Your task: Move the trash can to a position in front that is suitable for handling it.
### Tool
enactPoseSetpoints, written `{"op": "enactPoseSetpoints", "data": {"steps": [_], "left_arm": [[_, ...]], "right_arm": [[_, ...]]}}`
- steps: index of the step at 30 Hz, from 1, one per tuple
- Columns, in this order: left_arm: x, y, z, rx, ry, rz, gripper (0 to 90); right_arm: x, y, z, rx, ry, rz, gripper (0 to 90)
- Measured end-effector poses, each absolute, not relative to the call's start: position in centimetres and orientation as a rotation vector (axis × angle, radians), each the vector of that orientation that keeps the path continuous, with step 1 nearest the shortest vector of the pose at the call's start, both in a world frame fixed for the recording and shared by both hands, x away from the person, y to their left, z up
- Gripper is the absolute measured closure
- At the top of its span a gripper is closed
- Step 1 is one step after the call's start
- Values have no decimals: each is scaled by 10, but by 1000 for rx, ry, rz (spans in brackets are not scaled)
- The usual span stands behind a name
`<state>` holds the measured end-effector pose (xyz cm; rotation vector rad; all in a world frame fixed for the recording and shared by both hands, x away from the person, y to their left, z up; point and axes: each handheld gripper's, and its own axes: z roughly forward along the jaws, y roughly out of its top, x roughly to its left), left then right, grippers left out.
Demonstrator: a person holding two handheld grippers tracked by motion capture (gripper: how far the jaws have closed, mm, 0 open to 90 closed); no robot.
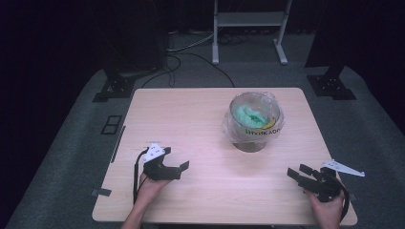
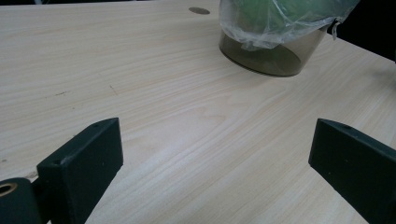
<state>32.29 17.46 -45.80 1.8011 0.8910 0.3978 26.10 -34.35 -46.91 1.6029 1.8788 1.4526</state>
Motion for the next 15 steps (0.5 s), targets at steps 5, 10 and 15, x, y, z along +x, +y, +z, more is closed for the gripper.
{"op": "enactPoseSetpoints", "data": {"steps": [5, 10, 15], "left_arm": [[322, 175, -458, 1805, 890, 407, 18], [321, 178, -455, 1790, 897, 414, 18], [321, 180, -456, 1795, 898, 416, 18]], "right_arm": [[264, -345, -466, 1608, 1870, 1466, 303], [269, -346, -458, 1603, 1866, 1482, 303], [279, -344, -442, 1596, 1858, 1498, 305]]}}
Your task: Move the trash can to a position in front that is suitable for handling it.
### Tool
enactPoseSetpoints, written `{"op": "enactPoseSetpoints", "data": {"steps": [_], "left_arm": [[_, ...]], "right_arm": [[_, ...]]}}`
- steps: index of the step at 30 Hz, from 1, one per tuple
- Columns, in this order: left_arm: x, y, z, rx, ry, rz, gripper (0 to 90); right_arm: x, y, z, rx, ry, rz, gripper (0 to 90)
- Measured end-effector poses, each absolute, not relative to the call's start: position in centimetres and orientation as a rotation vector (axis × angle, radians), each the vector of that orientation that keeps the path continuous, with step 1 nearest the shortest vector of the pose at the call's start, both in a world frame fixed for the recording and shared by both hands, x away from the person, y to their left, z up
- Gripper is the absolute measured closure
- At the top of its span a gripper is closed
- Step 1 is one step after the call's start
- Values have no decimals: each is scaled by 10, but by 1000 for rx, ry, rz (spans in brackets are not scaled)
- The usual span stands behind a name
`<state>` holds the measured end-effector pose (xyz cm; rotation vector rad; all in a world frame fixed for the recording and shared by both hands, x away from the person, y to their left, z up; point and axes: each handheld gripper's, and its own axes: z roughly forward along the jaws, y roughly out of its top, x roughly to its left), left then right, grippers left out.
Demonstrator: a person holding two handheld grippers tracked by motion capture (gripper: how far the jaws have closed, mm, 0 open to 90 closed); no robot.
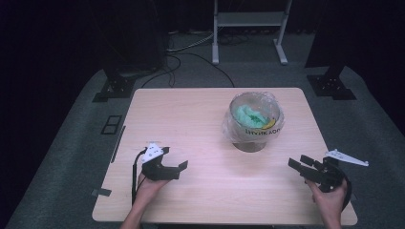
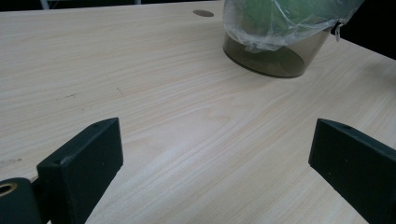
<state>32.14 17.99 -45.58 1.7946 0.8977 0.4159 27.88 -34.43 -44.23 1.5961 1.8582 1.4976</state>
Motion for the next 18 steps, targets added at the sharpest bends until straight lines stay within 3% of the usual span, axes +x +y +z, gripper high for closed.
{"op": "enactPoseSetpoints", "data": {"steps": [18], "left_arm": [[322, 181, -457, 1799, 893, 410, 18]], "right_arm": [[343, -321, -362, 1540, 1895, 1505, 301]]}}
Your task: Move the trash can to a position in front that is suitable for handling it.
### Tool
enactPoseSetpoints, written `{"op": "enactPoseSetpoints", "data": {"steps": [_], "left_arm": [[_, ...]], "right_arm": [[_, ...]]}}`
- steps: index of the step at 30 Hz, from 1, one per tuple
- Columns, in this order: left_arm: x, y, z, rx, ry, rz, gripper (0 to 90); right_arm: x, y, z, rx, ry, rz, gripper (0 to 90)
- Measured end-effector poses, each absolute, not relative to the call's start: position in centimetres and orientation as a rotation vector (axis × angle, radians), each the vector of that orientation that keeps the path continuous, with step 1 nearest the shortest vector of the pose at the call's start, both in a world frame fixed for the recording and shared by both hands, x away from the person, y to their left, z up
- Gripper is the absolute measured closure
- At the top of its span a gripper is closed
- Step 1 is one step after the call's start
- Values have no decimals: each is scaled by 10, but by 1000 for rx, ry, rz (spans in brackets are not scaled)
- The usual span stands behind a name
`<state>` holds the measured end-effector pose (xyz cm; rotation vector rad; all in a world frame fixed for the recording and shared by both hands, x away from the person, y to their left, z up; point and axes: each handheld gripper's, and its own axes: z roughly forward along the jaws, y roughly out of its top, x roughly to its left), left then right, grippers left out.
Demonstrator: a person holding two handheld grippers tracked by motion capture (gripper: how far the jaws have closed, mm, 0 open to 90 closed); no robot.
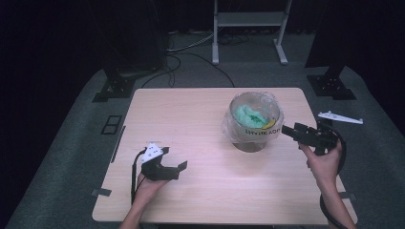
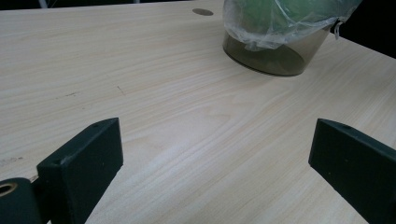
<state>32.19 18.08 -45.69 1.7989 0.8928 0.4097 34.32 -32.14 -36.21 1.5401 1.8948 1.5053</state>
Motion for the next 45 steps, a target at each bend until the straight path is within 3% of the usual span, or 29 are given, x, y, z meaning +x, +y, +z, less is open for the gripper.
{"op": "enactPoseSetpoints", "data": {"steps": [8, 20, 25, 45], "left_arm": [[322, 180, -457, 1806, 887, 410, 18], [322, 181, -457, 1804, 893, 408, 18], [322, 182, -457, 1802, 896, 411, 18], [322, 179, -460, 1833, 887, 406, 18]], "right_arm": [[373, -306, -348, 1568, 1933, 1449, 311], [396, -288, -354, 1645, 1942, 1333, 494], [396, -281, -355, 1633, 1951, 1289, 526], [391, -225, -353, 1532, 2069, 1301, 518]]}}
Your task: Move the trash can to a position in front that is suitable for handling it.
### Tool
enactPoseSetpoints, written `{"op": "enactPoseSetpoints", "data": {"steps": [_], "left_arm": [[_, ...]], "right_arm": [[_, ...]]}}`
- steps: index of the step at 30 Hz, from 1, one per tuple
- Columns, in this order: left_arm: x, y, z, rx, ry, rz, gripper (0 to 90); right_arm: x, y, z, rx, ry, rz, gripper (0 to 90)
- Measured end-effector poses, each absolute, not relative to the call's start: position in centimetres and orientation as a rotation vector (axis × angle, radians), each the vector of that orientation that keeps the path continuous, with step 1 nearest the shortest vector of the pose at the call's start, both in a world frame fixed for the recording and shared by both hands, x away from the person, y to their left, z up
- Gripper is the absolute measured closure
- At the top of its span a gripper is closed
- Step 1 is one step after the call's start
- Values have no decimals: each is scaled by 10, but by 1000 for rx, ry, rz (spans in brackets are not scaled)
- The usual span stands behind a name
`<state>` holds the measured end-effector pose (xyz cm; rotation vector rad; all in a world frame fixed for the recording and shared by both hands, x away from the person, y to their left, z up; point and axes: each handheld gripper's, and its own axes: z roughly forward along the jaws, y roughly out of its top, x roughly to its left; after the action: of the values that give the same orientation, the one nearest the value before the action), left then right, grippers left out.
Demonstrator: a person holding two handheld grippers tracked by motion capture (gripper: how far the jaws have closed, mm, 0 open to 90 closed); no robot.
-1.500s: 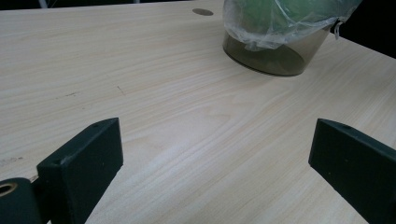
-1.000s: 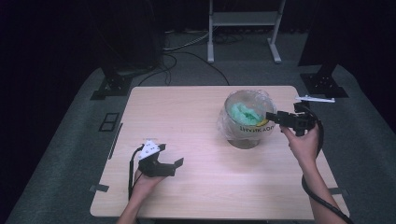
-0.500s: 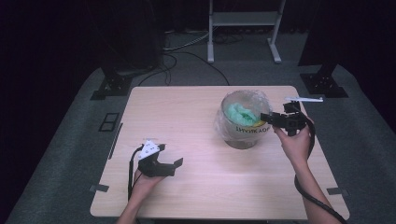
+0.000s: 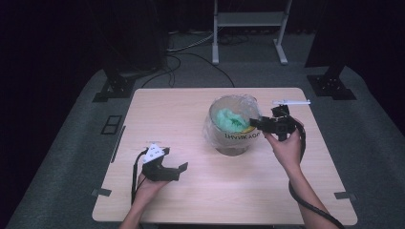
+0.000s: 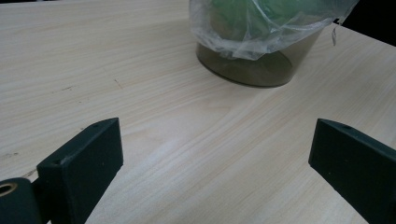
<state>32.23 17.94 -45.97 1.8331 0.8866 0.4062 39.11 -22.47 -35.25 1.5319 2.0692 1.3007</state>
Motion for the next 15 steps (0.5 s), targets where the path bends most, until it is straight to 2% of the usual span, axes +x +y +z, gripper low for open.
{"op": "enactPoseSetpoints", "data": {"steps": [15], "left_arm": [[322, 177, -461, 1854, 868, 377, 18]], "right_arm": [[386, -178, -352, 1445, 2159, 1332, 493]]}}
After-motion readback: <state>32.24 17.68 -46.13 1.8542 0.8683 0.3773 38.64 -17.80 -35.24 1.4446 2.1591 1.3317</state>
